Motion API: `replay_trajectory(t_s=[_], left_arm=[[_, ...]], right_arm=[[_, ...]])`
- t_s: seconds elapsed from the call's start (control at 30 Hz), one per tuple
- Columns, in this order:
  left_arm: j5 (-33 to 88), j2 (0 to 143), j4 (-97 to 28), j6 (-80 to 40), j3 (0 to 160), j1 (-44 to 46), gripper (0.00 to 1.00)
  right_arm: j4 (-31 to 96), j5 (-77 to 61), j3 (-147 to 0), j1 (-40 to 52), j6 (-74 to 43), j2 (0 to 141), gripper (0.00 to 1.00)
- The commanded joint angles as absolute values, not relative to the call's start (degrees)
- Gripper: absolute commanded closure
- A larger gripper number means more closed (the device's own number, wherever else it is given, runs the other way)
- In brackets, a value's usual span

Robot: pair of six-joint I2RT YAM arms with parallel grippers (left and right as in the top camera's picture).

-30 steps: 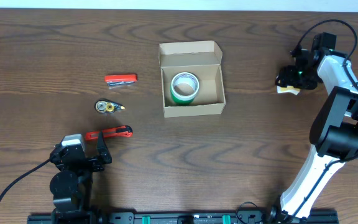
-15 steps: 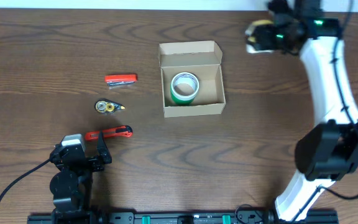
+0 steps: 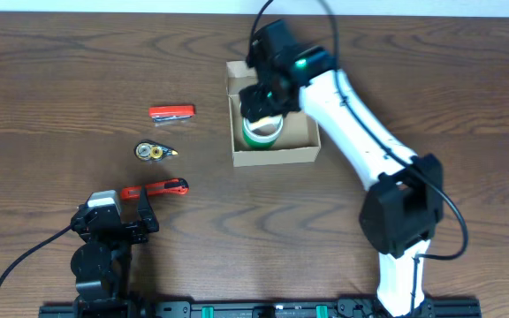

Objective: Pack container
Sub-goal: 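Lower the yellow pad into the box and open the right gripper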

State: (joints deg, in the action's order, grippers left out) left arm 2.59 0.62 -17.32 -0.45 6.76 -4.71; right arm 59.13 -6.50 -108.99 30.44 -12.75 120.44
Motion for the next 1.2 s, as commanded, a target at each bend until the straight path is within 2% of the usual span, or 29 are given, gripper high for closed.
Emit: replay_trajectory(t_s=[0.0, 0.27, 0.83, 1.07, 1.17], left_arm=[[2.4, 0.3, -17.5, -1.3, 5.3, -4.5, 0.04], [2.4, 0.3, -17.5, -1.3, 5.3, -4.5, 0.05], [2.4, 0.3, -17.5, -1.3, 5.3, -4.5, 0.05], [2.4, 0.3, -17.5, -1.3, 5.3, -4.5, 0.05], [2.4, 0.3, -17.5, -1.3, 5.3, -4.5, 0.05]], right_arm=[[60.1, -1.1, -109.0, 31.6, -19.5, 121.6, 0.32], [59.3, 2.7, -109.0, 31.8, -24.8, 122.0, 0.33], [57.2, 2.0, -109.0, 32.9, -25.7, 125.8, 0.30], [56.0, 2.2, -109.0, 33.0, -25.7, 126.1, 0.15], [56.0, 2.2, -109.0, 33.0, -25.7, 126.1, 0.03]])
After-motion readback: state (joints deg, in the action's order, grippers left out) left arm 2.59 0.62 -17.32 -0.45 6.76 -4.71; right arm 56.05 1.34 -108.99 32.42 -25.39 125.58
